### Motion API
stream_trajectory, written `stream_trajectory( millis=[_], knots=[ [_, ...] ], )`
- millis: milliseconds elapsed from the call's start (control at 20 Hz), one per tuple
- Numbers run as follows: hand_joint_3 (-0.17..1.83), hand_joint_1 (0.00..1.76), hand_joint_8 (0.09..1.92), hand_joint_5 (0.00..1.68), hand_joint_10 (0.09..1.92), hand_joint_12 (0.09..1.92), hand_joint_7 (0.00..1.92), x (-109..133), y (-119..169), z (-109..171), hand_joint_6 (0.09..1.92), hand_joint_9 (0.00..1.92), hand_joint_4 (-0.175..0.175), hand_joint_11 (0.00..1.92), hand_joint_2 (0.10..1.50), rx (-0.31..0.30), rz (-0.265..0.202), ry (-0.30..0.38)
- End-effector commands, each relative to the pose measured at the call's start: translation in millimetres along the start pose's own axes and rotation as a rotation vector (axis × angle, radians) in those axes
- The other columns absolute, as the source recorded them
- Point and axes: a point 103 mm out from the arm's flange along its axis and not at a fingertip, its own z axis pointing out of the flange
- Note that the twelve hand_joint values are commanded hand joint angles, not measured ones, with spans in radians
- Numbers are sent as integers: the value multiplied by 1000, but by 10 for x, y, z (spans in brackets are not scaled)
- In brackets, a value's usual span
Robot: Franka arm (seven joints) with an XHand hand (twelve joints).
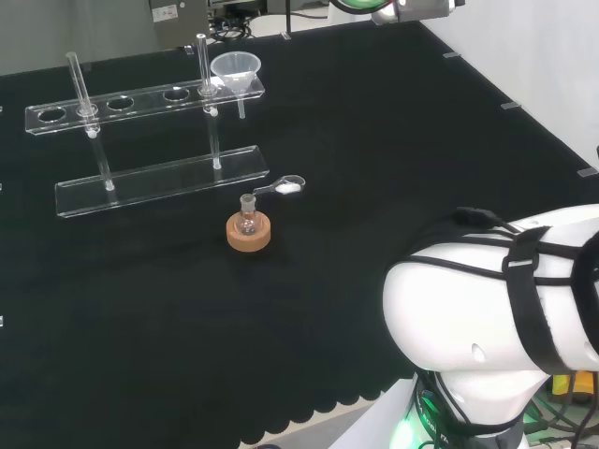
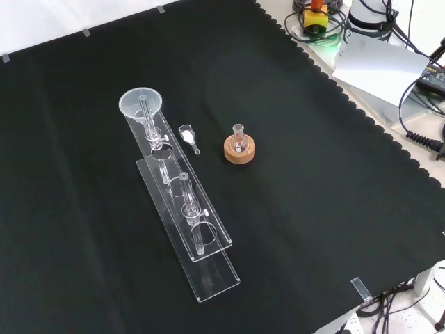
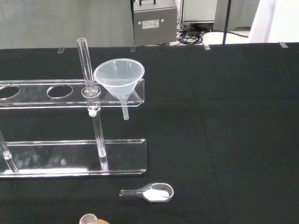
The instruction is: Pick up the funnel from the transparent funnel stand.
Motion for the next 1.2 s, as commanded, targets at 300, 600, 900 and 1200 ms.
stream_trajectory(
  millis=[300,600,900,1200],
  knots=[
    [462,0,463,148,595,1349,0,-48,31,2,87,182,17,123,1156,-10,5,6],
    [454,0,463,155,595,1350,2,-182,112,101,87,183,18,124,1160,10,31,22],
    [449,0,463,159,595,1350,3,-475,241,269,87,184,18,125,1161,24,70,33],
    [441,0,465,161,595,1350,8,-726,587,553,87,185,18,124,1157,61,69,37]
  ],
)
